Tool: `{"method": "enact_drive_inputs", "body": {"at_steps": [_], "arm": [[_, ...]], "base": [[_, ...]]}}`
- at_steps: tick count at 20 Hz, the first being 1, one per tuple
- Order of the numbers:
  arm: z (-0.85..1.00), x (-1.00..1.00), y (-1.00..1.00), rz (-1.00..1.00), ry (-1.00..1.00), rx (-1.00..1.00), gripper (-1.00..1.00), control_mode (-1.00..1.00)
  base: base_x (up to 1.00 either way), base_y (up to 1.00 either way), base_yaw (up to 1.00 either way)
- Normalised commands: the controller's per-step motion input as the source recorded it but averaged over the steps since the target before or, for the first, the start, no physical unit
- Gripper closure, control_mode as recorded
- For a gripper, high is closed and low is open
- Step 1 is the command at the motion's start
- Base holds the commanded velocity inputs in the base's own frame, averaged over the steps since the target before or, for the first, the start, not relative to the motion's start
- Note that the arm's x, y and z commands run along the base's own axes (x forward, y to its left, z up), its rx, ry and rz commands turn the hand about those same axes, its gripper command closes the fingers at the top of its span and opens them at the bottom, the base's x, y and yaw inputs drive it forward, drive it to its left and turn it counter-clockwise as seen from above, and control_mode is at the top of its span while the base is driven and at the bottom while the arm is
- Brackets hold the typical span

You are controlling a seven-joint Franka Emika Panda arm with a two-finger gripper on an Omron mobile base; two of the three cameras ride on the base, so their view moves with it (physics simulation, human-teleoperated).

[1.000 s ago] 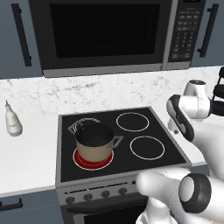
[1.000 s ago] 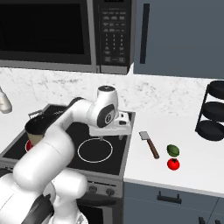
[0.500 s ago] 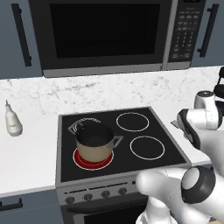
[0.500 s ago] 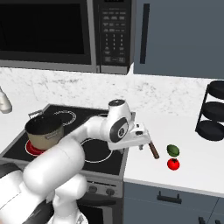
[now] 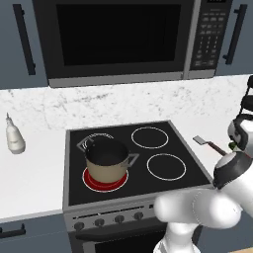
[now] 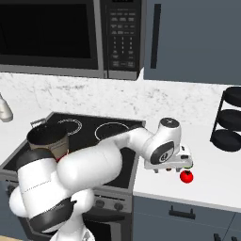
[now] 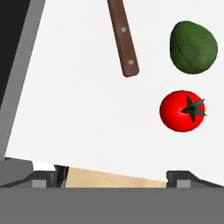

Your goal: Put the tomato and avocado in the pot. Retrieve the spatula and lightly stir the vegetables in the pot.

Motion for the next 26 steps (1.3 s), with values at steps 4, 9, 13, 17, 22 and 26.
{"method": "enact_drive_inputs", "body": {"at_steps": [4, 9, 13, 17, 22, 26], "arm": [[-0.13, 0.28, -0.99, 0.06, 0.0, 0.13, -1.0, -1.0], [-0.44, 0.42, -0.4, 0.0, 0.07, 0.0, -1.0, -1.0], [-0.44, 0.3, -0.02, 0.0, 0.01, 0.0, -1.0, -1.0], [-0.46, 0.34, -0.07, 0.0, 0.0, 0.0, -1.0, -1.0], [-0.43, 0.21, -0.31, 0.0, 0.0, 0.0, -1.0, -1.0], [-0.4, 0.03, -0.2, 0.0, 0.0, 0.0, -1.0, -1.0]], "base": [[0.0, 0.0, 0.0], [0.0, 0.0, 0.0], [0.0, 0.0, 0.0], [0.0, 0.0, 0.0], [0.0, 0.0, 0.0], [0.0, 0.0, 0.0]]}}
